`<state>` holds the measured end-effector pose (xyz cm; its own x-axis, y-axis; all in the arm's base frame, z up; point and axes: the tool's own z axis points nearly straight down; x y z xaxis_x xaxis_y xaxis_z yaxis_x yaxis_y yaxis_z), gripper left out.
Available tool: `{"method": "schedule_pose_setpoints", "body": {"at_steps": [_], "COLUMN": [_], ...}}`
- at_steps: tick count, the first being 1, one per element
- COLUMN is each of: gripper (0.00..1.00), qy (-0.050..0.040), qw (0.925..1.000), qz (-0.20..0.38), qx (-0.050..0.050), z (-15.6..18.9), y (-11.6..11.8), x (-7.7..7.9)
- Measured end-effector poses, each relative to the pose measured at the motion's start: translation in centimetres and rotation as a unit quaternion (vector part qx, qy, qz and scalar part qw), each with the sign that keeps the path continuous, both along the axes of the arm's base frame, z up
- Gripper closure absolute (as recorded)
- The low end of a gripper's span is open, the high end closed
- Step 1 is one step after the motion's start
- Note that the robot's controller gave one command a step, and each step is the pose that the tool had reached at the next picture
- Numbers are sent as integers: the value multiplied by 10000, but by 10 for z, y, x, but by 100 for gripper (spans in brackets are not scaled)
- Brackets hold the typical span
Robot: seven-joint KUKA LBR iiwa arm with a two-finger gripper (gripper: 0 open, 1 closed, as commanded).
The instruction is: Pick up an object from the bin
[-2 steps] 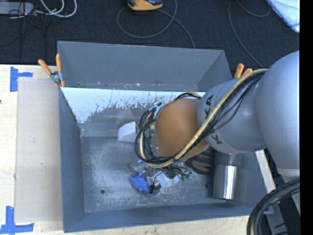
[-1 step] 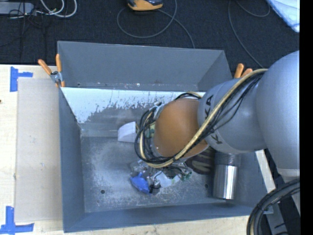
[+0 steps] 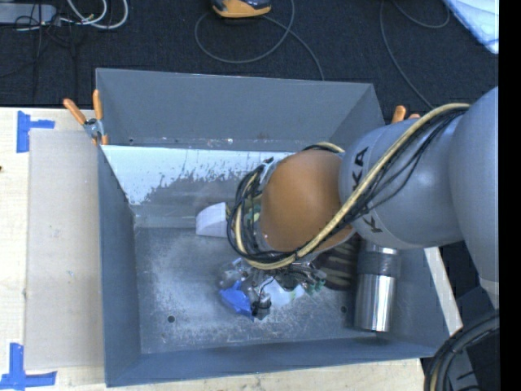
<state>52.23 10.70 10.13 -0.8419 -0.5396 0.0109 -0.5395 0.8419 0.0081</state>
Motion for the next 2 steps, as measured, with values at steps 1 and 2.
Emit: {"method": "schedule_pose_setpoints", "body": {"at_steps": [1,2], "gripper": [100,100], "qy": [-43,15], "qw": [10000,9997], "qz": [60,247], "qx": [12,8], "z": [49,107], "y": [8,-4], "x": [3,1]}}
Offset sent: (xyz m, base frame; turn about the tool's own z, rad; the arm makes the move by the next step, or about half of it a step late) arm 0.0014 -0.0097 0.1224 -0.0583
